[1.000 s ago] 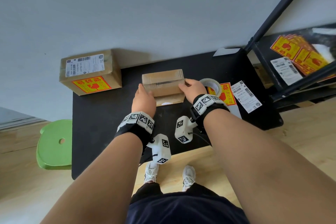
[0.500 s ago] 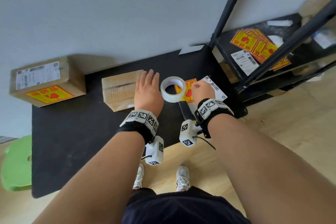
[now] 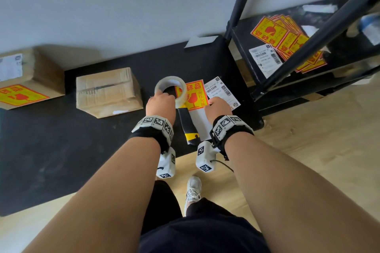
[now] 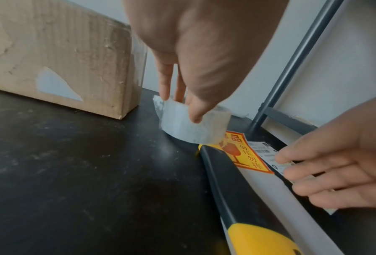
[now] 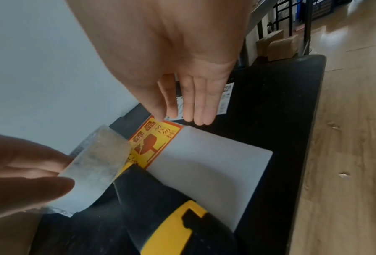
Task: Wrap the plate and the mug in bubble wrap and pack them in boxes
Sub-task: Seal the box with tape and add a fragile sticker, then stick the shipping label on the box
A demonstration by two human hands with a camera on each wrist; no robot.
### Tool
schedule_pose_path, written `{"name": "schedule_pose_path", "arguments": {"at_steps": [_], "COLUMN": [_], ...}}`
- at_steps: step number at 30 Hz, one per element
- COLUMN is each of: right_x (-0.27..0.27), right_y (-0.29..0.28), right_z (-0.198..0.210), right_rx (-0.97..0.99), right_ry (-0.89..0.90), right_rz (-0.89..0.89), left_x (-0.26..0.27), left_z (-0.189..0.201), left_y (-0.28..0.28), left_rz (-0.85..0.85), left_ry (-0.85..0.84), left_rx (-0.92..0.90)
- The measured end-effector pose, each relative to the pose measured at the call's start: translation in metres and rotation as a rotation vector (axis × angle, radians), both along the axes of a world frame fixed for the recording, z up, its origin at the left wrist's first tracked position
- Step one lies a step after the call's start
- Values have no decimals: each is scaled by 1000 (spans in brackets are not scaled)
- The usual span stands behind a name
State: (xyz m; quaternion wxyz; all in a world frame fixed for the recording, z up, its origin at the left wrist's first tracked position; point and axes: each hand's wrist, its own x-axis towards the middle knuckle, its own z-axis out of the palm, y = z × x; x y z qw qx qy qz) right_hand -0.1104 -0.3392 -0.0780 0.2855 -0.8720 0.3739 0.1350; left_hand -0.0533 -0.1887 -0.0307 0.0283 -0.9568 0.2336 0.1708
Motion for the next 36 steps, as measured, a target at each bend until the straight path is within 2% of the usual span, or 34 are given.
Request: {"name": "schedule_pose_path", "arguments": {"at_steps": [9,17,21,27,36], "right_x": [33,58,72,86,86], "right_y": [-1,-8,-7,-8,-4], "right_z": [-8,-5,-4,-3,6], "right_rx": [1,12,13,11,-51], "right_ry": [-12,-32,-47,30,-106], "right_rz": [-44,-80,-86,-14,18], "left_x": [45,94,95,91,80], "left_z": [5,-5,-18,-28,-29], "left_y": [-17,-26,-22,-18,-15], "left_rz": [8,-59,-75,-69,7], "left_ry": [-46,-37,-79,-115,-129], "left_rx": [49,118,45,-31,-177]}}
